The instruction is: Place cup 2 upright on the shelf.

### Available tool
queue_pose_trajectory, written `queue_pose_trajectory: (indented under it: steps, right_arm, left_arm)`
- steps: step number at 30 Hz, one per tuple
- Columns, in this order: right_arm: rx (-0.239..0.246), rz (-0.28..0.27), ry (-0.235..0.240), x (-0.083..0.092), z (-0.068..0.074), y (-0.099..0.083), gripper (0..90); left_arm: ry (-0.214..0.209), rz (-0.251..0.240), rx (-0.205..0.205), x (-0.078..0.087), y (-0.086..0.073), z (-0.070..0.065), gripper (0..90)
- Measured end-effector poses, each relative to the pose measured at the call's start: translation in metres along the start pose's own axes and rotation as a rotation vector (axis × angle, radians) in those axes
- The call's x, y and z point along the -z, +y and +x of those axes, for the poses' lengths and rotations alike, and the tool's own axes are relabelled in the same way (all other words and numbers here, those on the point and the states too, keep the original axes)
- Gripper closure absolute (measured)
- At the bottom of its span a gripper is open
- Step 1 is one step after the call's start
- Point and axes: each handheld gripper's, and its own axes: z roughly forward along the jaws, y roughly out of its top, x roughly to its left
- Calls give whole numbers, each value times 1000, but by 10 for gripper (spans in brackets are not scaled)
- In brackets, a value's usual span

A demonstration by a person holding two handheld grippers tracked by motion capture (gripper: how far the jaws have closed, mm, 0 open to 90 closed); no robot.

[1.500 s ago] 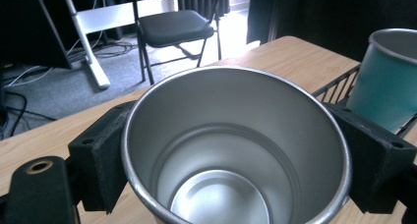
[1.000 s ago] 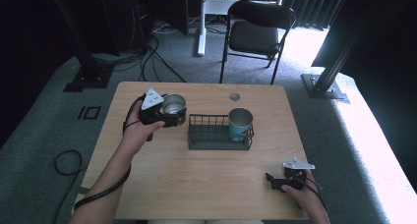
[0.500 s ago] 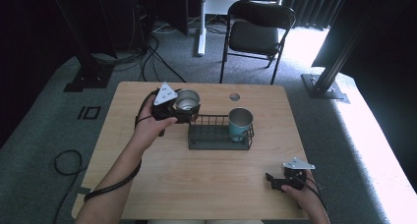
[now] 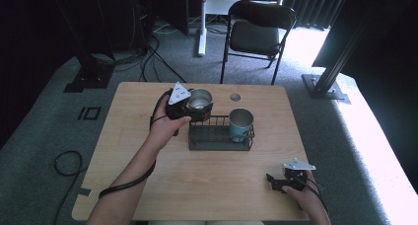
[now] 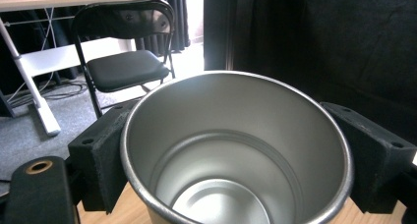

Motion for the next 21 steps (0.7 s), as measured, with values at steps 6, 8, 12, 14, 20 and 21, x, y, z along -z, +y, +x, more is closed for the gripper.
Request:
queue_pose_trajectory:
  steps: [6,8,12,14,20,21]
  right_arm:
    - [0,0,0,0,0,0,111]
    - [0,0,0,0,0,0,111]
    - [-1,1,1,0,0,0,112]
    - [-1,1,0,0,0,0,111]
    - [-1,0,1,0,0,0,111]
    - [-1,1,0,0,0,0,111]
  left_arm:
    - [-8,5,24,-13,-9,-8,140]
    - [-8,8,30,-17,-13,-10,140]
    - [2,22,35,-24,-22,-14,140]
    - [3,25,50,-28,-27,-15,140]
    - [6,47,56,-36,-40,-18,140]
    - [6,49,59,-37,-42,-19,140]
